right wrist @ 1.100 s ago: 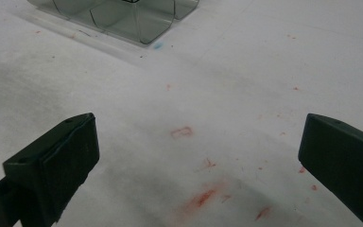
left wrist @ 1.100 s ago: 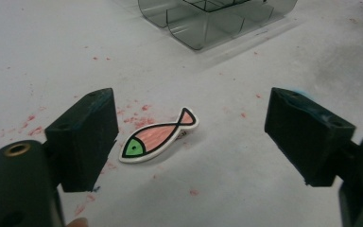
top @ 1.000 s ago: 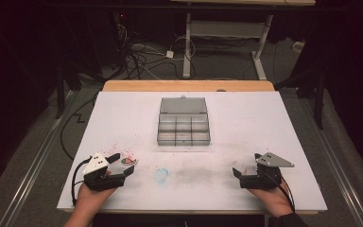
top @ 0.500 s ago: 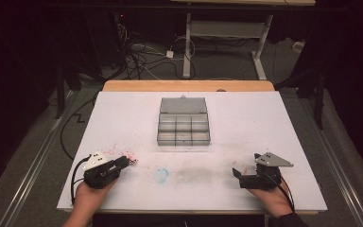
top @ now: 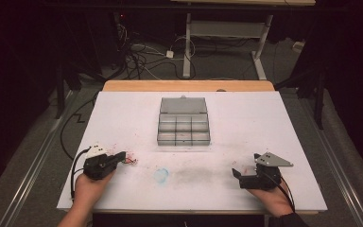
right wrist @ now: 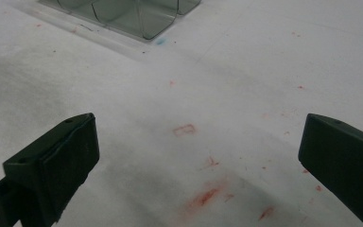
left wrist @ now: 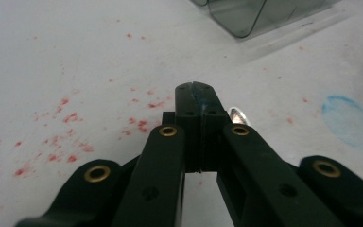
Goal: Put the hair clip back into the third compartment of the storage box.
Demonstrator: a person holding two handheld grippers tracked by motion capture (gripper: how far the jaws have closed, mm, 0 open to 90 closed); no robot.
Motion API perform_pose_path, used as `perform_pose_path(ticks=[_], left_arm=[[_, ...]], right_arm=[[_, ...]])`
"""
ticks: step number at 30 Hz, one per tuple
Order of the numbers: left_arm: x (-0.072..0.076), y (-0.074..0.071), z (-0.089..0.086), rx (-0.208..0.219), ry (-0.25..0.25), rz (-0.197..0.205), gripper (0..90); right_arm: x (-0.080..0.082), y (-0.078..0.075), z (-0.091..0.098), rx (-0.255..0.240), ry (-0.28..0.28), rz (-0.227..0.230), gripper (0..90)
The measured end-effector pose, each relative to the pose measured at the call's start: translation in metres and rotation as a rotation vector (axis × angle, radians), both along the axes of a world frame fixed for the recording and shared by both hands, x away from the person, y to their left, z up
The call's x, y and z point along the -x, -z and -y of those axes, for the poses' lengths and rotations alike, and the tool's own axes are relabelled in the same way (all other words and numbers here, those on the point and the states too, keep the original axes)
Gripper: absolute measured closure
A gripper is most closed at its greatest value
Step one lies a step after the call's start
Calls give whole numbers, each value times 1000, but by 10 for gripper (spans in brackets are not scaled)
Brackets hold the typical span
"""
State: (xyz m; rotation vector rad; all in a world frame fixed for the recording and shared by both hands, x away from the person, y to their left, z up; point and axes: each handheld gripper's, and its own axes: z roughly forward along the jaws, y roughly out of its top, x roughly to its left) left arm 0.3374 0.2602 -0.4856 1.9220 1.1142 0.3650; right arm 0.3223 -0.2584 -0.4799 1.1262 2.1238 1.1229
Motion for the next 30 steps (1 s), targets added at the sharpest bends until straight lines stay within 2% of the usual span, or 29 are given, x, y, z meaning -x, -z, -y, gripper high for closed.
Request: perform_pose_path(ticks=[9,15,19,26,28,30], left_arm=[[-18,4,5,-70,6,-53,873],[-19,6,5,-82,13,-79,873],[-18,6,6,-93,20,-82,873],[-13,5,0,-78,19,-89,873],[-12,6,-2,-90,9,-81,873],[-16,7,-5,-74,-4,-104,873]], right_arm=[[0,0,2,-16,-2,1,5],[0,0,-1,15,1,2,4],[-1,0,0,7,5,-3,4],[-1,0,1,-3,8,-9,4],[-1,0,1,-5,8,-8,4],[-1,0,1,-4,6,-11,4]])
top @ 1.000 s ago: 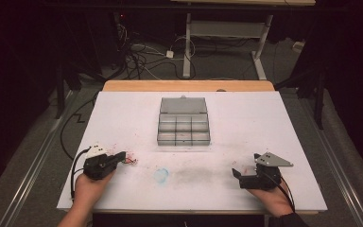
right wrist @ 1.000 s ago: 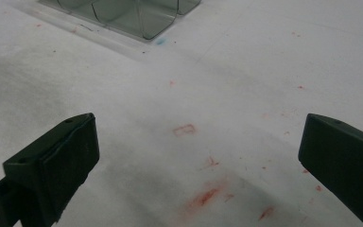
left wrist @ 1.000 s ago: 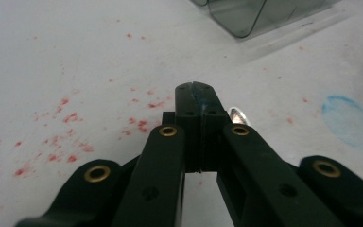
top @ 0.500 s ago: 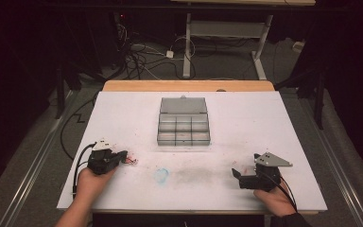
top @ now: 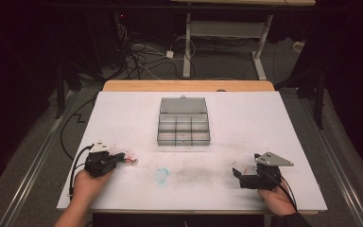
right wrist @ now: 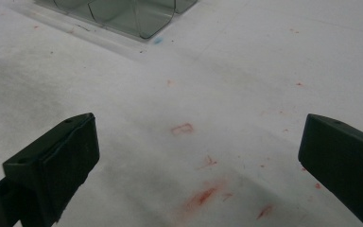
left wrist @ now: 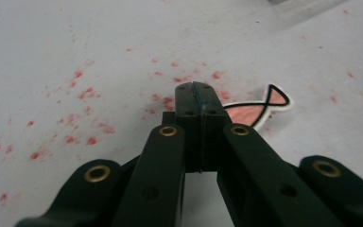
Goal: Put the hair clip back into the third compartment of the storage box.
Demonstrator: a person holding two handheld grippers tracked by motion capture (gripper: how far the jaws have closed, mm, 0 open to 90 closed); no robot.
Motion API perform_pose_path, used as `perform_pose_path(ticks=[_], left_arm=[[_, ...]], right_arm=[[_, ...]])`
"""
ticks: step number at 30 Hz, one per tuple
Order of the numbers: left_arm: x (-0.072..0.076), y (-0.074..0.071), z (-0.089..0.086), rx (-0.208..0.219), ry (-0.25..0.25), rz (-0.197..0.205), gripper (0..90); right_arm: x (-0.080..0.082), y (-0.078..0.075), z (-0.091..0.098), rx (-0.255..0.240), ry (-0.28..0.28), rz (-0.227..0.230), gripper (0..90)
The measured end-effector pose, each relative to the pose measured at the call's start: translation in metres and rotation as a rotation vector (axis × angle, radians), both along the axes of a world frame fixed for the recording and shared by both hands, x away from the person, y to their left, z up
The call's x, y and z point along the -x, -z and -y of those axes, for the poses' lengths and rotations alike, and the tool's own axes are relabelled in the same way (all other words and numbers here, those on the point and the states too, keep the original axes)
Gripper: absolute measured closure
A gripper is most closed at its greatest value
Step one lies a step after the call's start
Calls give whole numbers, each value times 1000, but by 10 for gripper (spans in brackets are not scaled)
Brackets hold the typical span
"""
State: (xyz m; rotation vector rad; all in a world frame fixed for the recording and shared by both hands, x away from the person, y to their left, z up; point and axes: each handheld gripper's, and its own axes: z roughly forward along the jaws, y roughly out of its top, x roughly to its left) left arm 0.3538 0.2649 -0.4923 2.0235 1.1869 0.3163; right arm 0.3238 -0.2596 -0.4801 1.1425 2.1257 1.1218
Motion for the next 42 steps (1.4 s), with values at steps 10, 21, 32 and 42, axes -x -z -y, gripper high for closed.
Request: perform_pose_path(ticks=[10,21,32,42], left_arm=[[5,0,5,-31,23,14,873],[28,0,6,-23,57,9,874],[21,-7,0,88,81,41,871],[6,-3,8,44,113,41,625]], right_arm=[[0,0,0,2,-2,0,5],[0,0,0,0,-2,1,5],[-1,0,0,3,-3,-3,5],[-1,0,0,2,-4,-9,5]])
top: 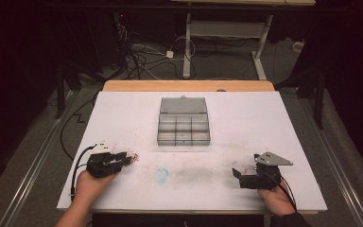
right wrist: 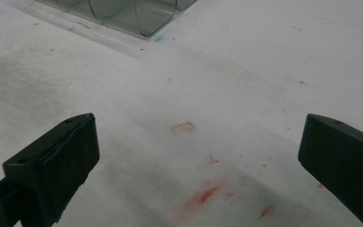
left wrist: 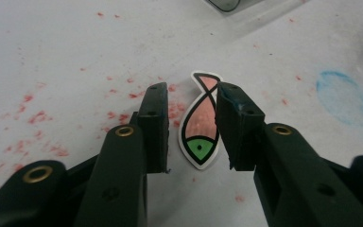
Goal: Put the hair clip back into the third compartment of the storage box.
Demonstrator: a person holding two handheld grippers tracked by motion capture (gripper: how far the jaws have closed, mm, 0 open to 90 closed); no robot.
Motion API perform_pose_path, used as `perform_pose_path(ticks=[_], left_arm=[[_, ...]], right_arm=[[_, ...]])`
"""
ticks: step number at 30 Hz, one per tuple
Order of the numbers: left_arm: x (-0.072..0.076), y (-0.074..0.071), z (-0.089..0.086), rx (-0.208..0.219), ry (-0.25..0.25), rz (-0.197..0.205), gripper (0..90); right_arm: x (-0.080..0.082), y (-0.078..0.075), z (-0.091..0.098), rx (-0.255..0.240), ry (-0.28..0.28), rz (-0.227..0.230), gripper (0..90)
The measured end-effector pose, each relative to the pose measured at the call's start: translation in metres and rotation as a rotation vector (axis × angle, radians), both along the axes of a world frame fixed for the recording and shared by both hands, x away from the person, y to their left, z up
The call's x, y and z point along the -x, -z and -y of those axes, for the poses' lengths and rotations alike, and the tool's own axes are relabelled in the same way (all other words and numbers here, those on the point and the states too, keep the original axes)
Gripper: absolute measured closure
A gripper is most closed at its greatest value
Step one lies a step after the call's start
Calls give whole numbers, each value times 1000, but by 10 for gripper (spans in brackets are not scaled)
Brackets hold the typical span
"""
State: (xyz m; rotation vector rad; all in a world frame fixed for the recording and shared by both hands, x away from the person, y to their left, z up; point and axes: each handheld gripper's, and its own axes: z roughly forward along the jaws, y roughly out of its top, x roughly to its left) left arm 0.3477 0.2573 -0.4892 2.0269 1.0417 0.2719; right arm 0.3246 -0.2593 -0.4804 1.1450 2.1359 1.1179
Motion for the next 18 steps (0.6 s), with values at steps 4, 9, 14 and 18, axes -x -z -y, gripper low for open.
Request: perform_pose_path(ticks=[4,9,14,18], left_arm=[[-2,2,2,-21,9,-18,601],[-2,3,4,-34,25,-22,596],[-1,3,6,-48,41,-20,600],[0,3,8,-63,61,-11,643]], right_arm=[[0,0,0,-2,1,-2,5],[0,0,0,-3,1,0,5],[0,0,0,-3,1,-1,5],[0,0,0,-2,-1,-1,5]])
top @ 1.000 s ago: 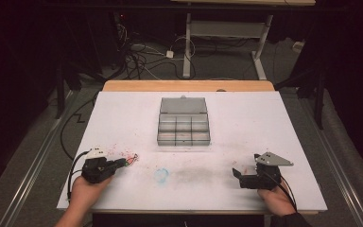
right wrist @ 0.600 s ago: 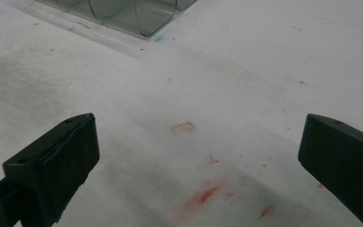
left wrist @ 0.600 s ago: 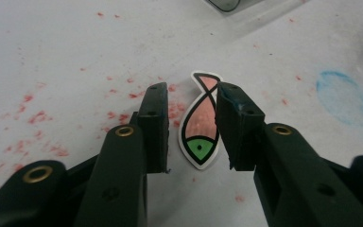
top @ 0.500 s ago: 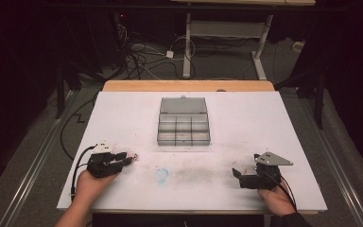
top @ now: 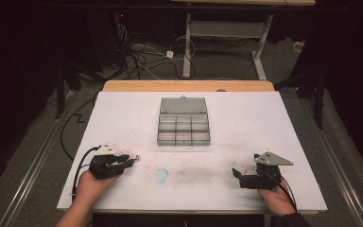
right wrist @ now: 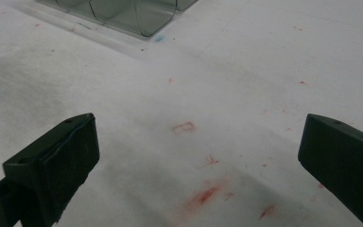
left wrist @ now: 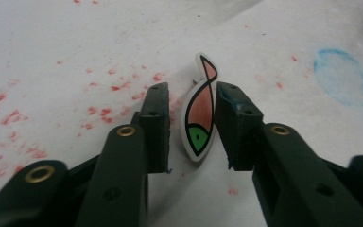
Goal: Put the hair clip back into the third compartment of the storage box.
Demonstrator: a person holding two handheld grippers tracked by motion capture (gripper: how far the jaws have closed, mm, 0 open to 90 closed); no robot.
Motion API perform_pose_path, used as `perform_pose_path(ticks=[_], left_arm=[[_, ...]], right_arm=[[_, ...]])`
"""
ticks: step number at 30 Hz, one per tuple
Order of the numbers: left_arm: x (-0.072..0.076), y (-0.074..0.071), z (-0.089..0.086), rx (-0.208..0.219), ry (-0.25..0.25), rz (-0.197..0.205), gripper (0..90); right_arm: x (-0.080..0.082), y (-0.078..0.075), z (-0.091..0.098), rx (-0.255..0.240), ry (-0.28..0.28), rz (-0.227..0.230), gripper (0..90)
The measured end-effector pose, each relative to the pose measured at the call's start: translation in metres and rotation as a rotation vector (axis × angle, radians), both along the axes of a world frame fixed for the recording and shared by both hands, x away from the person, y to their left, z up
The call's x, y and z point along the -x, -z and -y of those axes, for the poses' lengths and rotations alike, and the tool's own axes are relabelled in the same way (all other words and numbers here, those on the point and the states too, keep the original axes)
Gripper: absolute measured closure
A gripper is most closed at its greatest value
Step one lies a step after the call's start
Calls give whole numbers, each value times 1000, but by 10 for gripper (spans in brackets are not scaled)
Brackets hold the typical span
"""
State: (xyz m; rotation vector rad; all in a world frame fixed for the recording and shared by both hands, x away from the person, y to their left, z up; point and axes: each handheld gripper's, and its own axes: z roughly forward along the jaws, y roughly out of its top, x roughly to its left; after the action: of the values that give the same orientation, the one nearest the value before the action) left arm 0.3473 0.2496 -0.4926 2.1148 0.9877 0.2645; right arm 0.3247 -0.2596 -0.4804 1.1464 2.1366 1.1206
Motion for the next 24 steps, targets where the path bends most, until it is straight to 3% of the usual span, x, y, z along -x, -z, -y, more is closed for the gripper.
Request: perform_pose_path(ticks=[11,24], left_arm=[[4,0,3,-14,60,8,814],[8,-1,2,18,62,18,821]], right_arm=[[0,0,0,0,-1,1,5],[0,0,0,1,-1,1,5]])
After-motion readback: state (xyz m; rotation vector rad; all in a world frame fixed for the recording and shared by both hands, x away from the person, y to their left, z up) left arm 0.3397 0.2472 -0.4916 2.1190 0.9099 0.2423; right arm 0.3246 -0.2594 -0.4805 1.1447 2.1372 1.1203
